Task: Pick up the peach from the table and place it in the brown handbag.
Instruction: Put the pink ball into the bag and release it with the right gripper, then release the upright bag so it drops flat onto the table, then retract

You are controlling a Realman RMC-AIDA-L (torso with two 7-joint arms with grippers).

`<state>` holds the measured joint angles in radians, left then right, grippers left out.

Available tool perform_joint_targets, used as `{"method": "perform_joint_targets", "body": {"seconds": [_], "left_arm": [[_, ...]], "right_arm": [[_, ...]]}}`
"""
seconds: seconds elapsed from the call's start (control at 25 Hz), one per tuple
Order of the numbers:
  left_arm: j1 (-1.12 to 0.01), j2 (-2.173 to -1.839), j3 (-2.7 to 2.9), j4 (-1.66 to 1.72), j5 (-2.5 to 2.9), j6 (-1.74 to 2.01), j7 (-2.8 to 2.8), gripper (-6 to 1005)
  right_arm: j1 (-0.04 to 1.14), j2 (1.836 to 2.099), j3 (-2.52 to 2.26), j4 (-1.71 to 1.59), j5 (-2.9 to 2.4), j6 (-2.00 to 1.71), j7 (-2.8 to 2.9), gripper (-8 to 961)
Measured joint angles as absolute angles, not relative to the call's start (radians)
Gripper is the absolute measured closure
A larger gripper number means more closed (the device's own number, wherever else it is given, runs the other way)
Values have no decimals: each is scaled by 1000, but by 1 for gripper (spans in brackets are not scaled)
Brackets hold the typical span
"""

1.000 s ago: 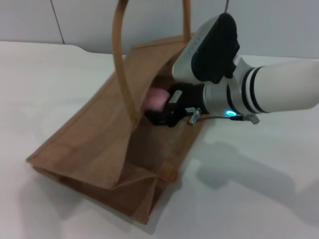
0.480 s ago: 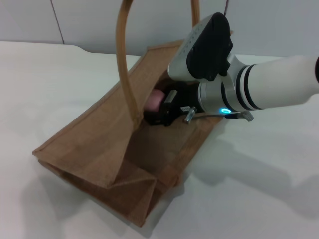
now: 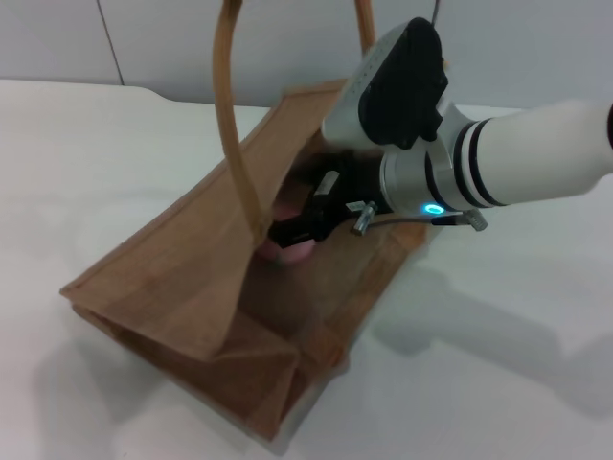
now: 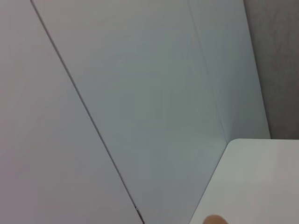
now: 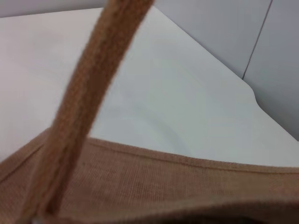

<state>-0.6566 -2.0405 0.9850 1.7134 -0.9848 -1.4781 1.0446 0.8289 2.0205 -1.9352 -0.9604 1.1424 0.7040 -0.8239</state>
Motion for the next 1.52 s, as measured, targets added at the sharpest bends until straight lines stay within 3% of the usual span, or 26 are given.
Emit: {"method": "perform_joint_targets", "body": {"seconds": [0.16,0.48,0.84,1.2,1.52], "left_arm": [[-647,-2039,981,1710,-980,-1467,1045,880],[-543,-2040,949,1692,-971,-1384,1039,880],[-465,-2040,886,1605,-979,-1296,1041,880],[-454,-2044,875,1503,-1003,-1218,1052,879],[-467,-2038,861,1417,-1159,-1214,1154,879]], "right_arm": [[826,2019,-1891,-964,1142,750,-824,51],[800,2006,-1729,-967,1030,849,-822,51],[693,1997,-1487,-1118,828,979,-793,51],[612,2021,-1485,-1204,661,800,-782,51],[590,2018,-1508,-1202,720,710,-784,51]]}}
